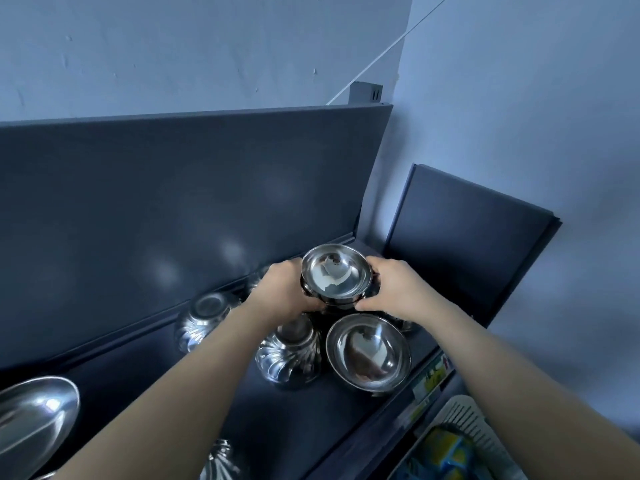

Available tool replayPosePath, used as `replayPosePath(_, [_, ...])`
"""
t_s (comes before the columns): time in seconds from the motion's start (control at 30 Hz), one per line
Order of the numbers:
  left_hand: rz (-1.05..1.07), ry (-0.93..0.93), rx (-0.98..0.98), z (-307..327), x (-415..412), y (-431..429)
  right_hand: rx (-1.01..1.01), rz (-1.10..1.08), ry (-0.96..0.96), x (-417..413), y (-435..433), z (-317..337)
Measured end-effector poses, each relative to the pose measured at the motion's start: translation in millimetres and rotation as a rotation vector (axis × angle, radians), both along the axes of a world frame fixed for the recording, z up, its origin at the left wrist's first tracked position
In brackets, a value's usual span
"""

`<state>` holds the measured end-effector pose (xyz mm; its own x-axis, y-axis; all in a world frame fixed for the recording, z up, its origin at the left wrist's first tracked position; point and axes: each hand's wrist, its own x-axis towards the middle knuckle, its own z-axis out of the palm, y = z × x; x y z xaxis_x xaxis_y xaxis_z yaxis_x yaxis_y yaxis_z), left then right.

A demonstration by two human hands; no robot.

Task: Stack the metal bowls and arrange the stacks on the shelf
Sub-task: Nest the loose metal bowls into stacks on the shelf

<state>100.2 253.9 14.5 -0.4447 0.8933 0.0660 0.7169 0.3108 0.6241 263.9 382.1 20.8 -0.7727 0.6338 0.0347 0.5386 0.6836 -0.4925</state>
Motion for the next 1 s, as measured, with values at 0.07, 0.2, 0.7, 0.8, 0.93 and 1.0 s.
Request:
replayPosePath(0.07, [0.009,0.004,-0.017,-2,-1,2,-0.006,0.005,0.012,-1,3,-4])
replayPosePath(0.2, [0.034,0.008,-0.064,-10,-2,7,-0.086,0.01,0.044,-1,7,-11])
replayPosePath(0.7, [-0.002,0.105,0.175,42,30,-27,-0.011,-0.036,0.193,41,-29,44])
replayPosePath(0.8, [-0.049,0.088,0.174,41,47,-43,-0.019,-0.049,0.154,64,-47,46])
replayPosePath(0.93, [-0.095,0.044,0.134,18,60,-53,-0.049,-0.069,0.096,79,-65,30])
replayPosePath(1.0, [-0.11,0.025,0.111,8,63,-53,-0.057,-0.073,0.095,83,-70,21])
